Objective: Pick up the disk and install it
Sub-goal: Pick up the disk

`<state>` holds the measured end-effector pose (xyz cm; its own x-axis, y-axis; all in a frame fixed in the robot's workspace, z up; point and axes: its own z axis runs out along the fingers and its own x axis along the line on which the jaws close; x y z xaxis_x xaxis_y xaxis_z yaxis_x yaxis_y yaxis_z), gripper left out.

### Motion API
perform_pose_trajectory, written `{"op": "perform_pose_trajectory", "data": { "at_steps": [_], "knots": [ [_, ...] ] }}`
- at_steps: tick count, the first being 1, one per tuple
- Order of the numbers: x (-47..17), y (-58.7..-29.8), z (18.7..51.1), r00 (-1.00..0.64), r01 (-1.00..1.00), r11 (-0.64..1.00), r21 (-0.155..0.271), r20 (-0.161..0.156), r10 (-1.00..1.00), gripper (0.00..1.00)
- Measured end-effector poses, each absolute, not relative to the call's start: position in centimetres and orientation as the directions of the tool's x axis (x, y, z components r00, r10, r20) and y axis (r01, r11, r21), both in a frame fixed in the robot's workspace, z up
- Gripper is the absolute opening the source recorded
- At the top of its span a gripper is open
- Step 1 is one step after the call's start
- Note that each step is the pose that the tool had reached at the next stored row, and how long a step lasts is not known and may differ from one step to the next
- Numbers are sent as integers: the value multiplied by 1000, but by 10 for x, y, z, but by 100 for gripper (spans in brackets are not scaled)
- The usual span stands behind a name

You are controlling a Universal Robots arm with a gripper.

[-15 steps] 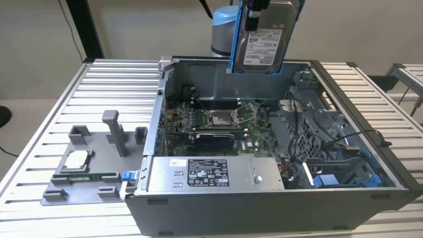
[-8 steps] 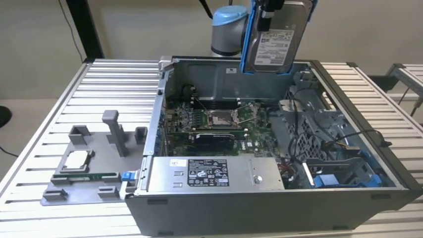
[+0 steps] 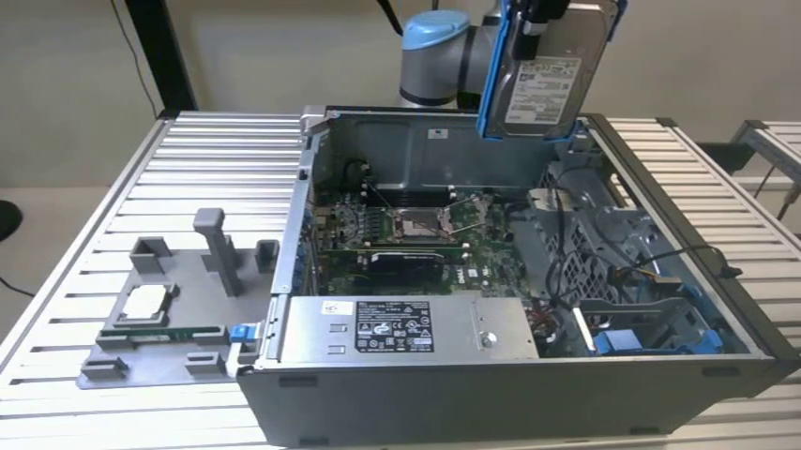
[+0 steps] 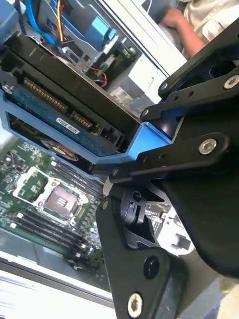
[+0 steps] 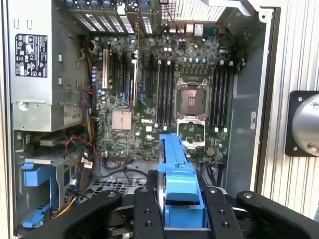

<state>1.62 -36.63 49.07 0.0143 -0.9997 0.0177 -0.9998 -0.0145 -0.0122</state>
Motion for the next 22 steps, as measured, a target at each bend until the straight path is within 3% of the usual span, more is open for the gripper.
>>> {"op": "perform_pose_trajectory", "data": {
  "at_steps": [22],
  "knots": [
    [61, -367, 491, 14, -1000, -15, -12, 18, -1000, 0]
  ]
}}
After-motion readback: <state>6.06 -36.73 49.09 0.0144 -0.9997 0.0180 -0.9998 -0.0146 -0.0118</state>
